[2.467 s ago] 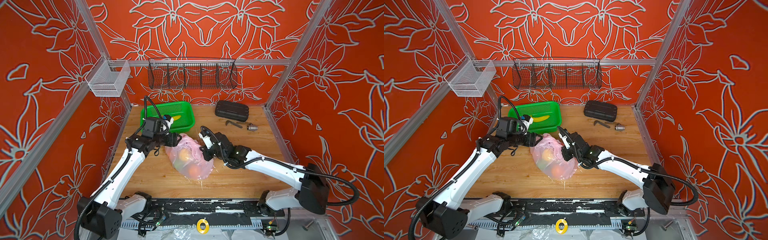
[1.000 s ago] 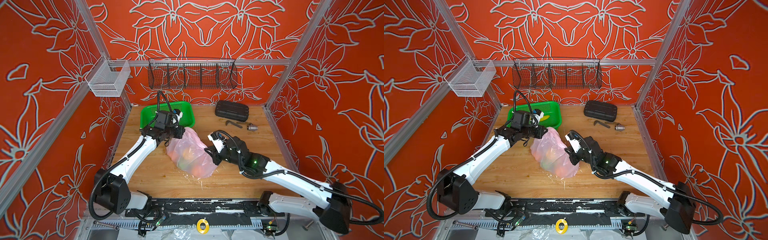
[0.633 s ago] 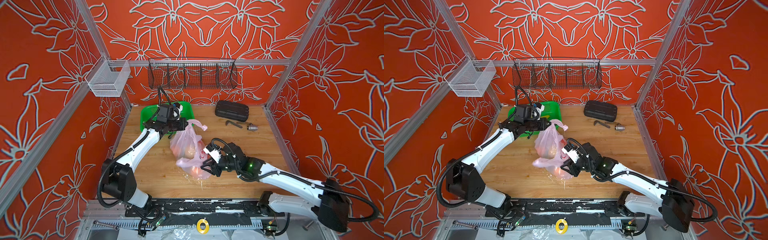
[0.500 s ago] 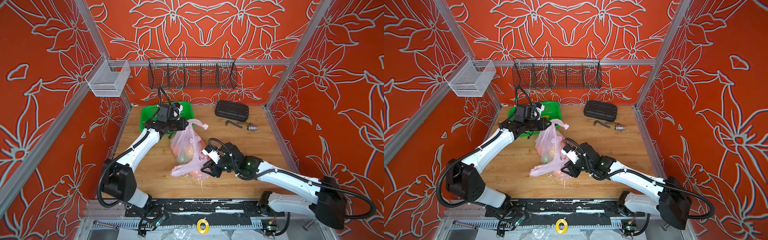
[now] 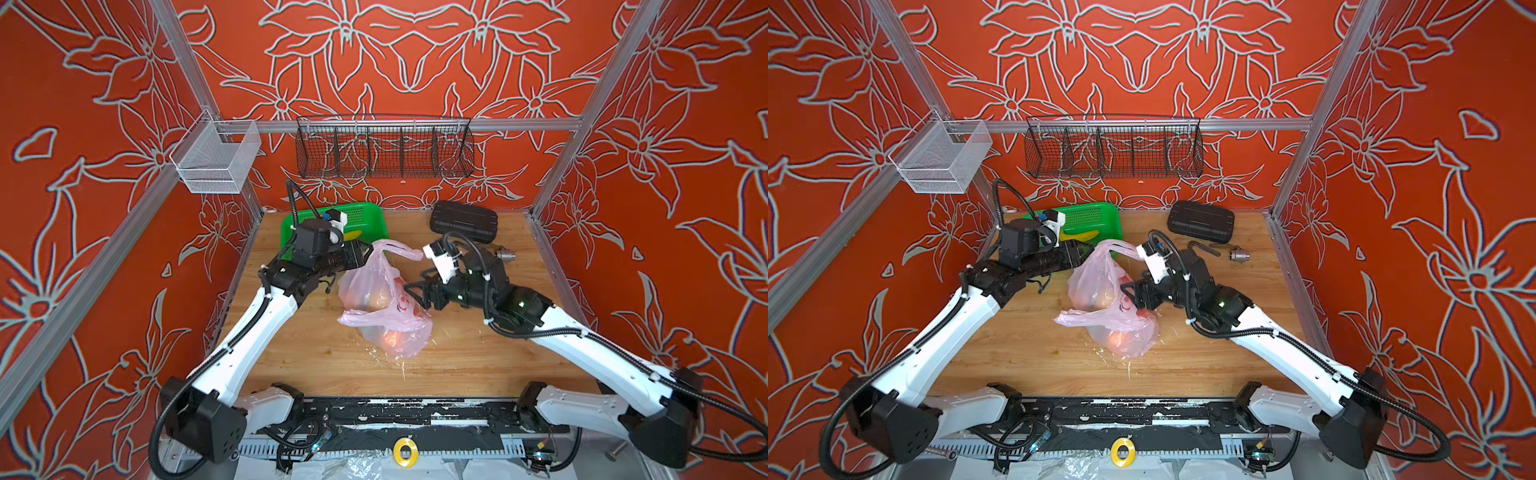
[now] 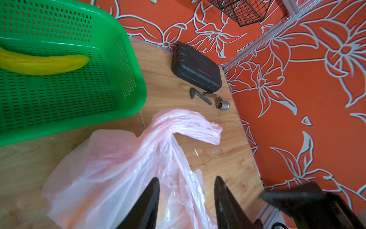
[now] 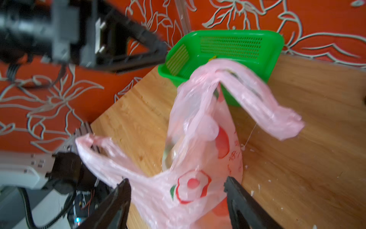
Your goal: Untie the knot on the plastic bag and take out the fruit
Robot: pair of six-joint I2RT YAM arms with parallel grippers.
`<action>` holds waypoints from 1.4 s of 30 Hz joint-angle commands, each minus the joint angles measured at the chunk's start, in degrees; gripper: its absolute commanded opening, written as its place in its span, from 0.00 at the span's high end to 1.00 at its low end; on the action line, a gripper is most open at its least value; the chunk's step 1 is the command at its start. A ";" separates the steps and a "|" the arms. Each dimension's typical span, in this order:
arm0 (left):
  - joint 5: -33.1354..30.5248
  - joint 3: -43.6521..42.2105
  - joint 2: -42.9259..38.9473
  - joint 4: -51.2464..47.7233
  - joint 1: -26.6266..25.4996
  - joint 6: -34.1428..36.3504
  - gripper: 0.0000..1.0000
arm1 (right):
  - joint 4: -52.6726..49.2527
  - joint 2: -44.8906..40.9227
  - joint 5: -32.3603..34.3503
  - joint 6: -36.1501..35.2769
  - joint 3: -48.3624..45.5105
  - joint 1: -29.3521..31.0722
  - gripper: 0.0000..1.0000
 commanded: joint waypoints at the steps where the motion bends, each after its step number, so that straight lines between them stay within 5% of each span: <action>1: -1.47 -2.59 -2.68 -3.88 -0.22 -7.95 0.54 | -6.04 7.00 -1.70 5.15 6.49 -1.48 0.27; 6: 3.13 -6.40 -3.92 -4.59 -0.31 -11.82 0.54 | -12.97 16.26 -5.19 5.25 14.81 -1.46 0.34; 13: 6.56 -10.49 -2.58 0.62 -0.91 -12.70 0.50 | -11.71 21.37 -9.37 6.55 14.11 -1.20 0.40; 20: 7.55 -10.58 0.60 3.18 -2.56 -11.11 0.46 | -6.33 19.54 -9.36 7.68 10.03 -1.28 0.99; 27: 10.92 -6.89 6.54 3.32 -3.68 -7.84 0.36 | -2.50 17.17 -7.98 10.74 7.72 -1.53 1.00; 42: 10.60 -4.01 13.94 4.10 -7.41 -6.42 0.42 | 6.38 9.67 -7.67 13.36 1.57 -1.72 1.00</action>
